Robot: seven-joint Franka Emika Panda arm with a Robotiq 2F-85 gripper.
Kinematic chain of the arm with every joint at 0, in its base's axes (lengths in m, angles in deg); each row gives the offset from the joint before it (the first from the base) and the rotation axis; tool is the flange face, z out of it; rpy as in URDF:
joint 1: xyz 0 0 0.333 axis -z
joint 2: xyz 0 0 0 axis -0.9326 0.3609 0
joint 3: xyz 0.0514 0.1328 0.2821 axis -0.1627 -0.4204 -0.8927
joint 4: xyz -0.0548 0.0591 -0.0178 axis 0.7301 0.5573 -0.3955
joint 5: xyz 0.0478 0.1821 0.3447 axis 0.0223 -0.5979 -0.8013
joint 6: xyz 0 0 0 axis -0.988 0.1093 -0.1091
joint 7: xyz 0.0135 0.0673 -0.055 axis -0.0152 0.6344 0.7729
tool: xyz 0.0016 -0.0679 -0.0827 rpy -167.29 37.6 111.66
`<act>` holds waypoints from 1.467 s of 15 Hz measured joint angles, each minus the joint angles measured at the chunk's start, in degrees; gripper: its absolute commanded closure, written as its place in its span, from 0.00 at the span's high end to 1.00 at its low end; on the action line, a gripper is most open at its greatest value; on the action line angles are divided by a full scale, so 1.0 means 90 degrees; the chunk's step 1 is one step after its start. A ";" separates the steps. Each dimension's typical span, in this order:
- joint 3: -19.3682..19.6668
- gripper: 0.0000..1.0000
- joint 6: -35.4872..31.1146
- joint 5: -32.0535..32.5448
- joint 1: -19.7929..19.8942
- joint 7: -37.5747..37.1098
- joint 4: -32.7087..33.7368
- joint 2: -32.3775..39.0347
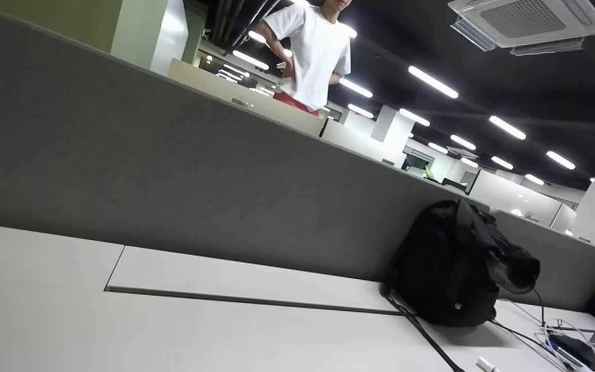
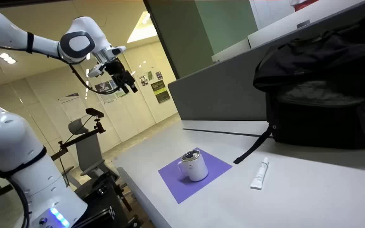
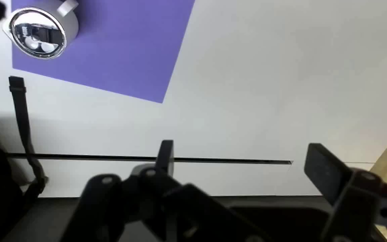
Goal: Open the mug lid
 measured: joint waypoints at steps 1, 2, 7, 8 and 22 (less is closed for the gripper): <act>0.0000 1.00 0.0000 0.0000 0.0000 0.0001 0.0000 0.0003; 0.0000 1.00 0.0000 0.0000 0.0000 0.0002 0.0000 0.0003; 0.0012 1.00 -0.0019 0.0020 0.0048 0.0006 -0.0031 0.0052; 0.0026 1.00 -0.0107 0.0085 0.0133 0.0009 -0.0095 0.0126; 0.0617 0.30 -0.3611 0.2027 0.2087 0.0145 -0.1084 0.2214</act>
